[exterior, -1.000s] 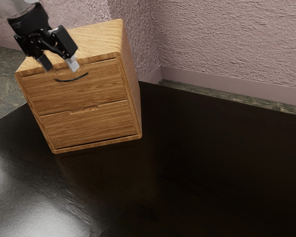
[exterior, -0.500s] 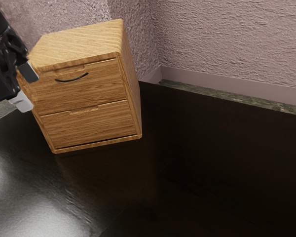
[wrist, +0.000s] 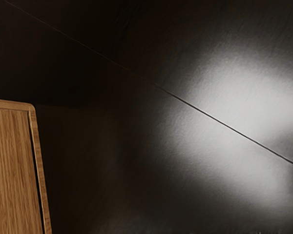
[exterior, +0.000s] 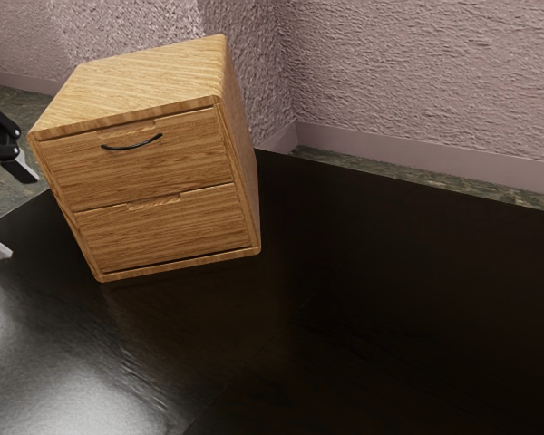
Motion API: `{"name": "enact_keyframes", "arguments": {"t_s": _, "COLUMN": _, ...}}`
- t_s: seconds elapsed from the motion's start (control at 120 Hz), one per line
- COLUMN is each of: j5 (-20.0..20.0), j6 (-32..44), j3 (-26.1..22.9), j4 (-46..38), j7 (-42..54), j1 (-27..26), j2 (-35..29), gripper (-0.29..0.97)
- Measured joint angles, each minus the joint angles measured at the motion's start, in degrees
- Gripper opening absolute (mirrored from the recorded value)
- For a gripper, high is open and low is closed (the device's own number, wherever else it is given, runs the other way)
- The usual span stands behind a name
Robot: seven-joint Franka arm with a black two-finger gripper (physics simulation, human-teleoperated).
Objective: Pull the drawer handle with one arm to open the drawer
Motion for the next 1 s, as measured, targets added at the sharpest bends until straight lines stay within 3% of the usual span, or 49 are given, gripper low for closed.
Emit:
{"name": "enact_keyframes", "arguments": {"t_s": 0.158, "j5": 0.3, "j6": 4.0, "j3": 3.4, "j4": -2.0, "j7": 5.6, "j1": 0.0, "j2": -0.1, "gripper": 0.68}}
{"name": "enact_keyframes", "arguments": {"t_s": 0.425, "j5": 0.4, "j6": 9.5, "j3": 16.1, "j4": -1.3, "j7": 13.0, "j1": 0.0, "j2": 0.7, "gripper": 0.68}}
{"name": "enact_keyframes", "arguments": {"t_s": 0.658, "j5": -1.3, "j6": 11.7, "j3": 21.5, "j4": 6.4, "j7": 17.2, "j1": 0.0, "j2": 8.8, "gripper": 0.68}}
{"name": "enact_keyframes", "arguments": {"t_s": 1.0, "j5": -4.4, "j6": 12.8, "j3": 28.2, "j4": 12.4, "j7": 21.1, "j1": -0.2, "j2": 12.3, "gripper": 0.68}}
